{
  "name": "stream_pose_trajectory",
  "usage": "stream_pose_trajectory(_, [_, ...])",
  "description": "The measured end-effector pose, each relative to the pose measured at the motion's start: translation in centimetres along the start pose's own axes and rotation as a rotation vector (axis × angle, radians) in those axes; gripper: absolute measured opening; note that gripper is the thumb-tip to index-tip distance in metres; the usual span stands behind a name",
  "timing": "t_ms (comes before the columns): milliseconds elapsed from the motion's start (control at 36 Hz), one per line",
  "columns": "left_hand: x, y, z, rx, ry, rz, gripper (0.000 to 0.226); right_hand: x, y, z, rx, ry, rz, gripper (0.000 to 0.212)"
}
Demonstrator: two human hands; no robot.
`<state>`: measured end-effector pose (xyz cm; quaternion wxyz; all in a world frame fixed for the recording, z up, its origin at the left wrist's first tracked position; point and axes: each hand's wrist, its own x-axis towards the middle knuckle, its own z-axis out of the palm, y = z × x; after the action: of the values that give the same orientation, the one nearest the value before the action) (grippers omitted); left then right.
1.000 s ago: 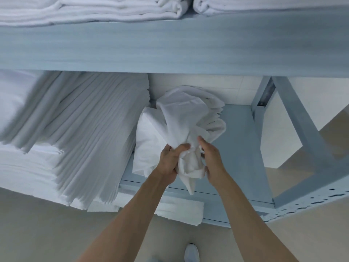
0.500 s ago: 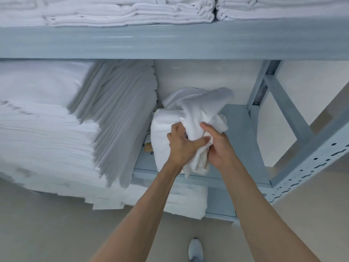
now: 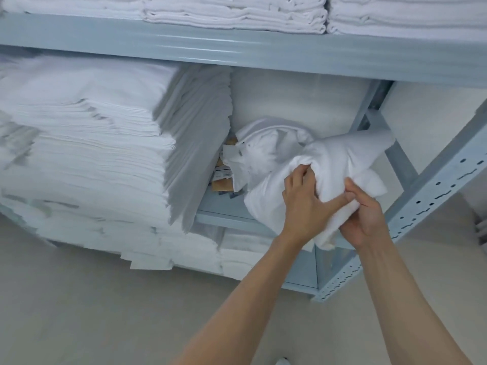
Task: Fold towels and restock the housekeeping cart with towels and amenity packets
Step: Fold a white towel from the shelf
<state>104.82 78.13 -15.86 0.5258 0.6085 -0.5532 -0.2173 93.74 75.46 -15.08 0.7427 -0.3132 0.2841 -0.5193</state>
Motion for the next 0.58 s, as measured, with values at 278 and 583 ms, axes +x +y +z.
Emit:
stream_pose_trajectory(278, [-4.7,3.2,2.8,-0.195,0.17,-0.122,0.058,-4.1,-3.6,-1.0,-0.231,0.036,-0.063,0.032])
stream_pose_trajectory(583, [-13.1,6.8,7.1,-0.359,0.349,-0.402,0.05,-10.9,-5.0,-5.2,-0.658,0.038,-0.062,0.022])
